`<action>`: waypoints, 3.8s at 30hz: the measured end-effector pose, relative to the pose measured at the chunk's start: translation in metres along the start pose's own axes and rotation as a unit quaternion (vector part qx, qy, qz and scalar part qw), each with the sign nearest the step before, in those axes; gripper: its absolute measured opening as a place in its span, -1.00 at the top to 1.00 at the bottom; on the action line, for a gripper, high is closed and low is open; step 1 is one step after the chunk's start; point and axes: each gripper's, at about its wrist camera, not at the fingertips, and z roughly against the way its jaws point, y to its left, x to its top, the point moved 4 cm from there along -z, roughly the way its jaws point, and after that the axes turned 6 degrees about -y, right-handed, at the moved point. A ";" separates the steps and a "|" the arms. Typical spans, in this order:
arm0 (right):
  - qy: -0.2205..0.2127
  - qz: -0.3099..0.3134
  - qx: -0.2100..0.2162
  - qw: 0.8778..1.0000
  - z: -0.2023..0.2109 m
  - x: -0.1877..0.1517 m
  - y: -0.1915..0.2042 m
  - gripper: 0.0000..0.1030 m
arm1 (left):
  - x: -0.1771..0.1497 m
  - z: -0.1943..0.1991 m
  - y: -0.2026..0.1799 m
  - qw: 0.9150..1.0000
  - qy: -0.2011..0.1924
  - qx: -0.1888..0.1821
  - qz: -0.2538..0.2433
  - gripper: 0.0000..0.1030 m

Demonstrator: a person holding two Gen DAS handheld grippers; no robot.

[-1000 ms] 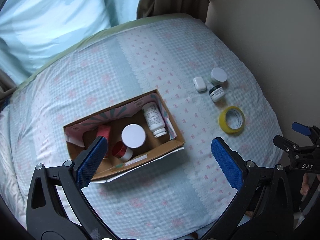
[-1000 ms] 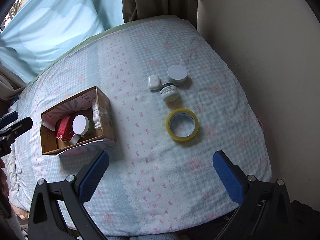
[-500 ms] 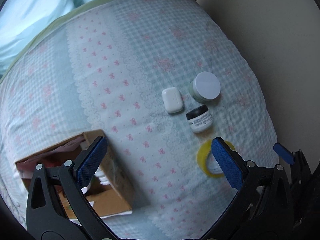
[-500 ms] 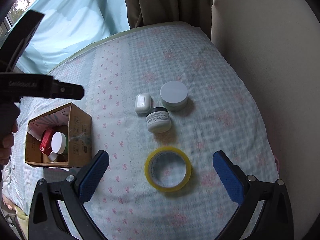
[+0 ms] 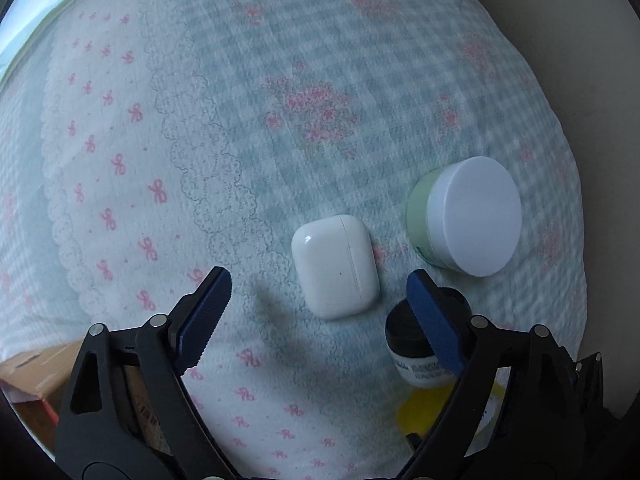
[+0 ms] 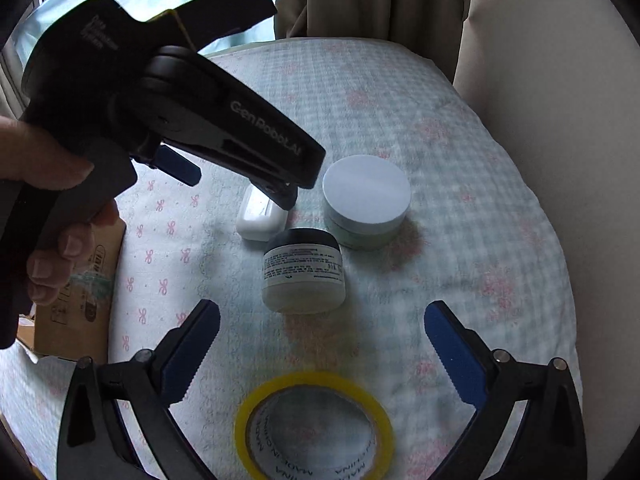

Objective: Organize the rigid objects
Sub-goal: 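Grasp the white earbud case with the left tool while the right tool grasps the black-lidded jar, then carry the earbud case and black-lidded jar into the box and release both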

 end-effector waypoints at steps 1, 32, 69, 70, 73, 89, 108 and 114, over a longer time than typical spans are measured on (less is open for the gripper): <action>-0.001 0.000 0.002 1.000 -0.005 0.000 0.001 -0.93 | 0.001 -0.005 0.001 1.000 0.001 -0.002 0.001 -0.64; 0.011 -0.026 0.043 0.999 -0.046 -0.004 0.000 -0.02 | 0.003 -0.009 0.017 1.000 -0.007 -0.002 -0.005 0.18; -0.054 0.002 0.038 0.998 0.206 0.107 0.081 -0.02 | -0.098 0.345 0.103 0.980 -0.189 -0.033 0.049 0.18; -0.055 0.005 0.039 0.998 0.215 0.110 0.091 -0.02 | -0.107 0.355 0.113 0.979 -0.193 -0.030 0.050 0.18; -0.054 0.011 0.054 0.997 0.234 0.118 0.120 -0.02 | -0.132 0.378 0.142 0.978 -0.201 -0.019 0.056 0.18; 0.003 -0.010 0.108 0.994 0.199 0.103 0.259 -0.02 | -0.231 0.358 0.299 0.983 -0.158 0.016 0.097 0.18; 0.105 -0.018 0.099 0.989 0.045 0.063 0.334 -0.02 | -0.268 0.199 0.345 0.997 -0.063 -0.006 0.048 0.18; 0.130 -0.004 0.105 0.986 0.003 0.057 0.351 -0.02 | -0.263 0.167 0.339 0.998 -0.047 -0.006 0.028 0.18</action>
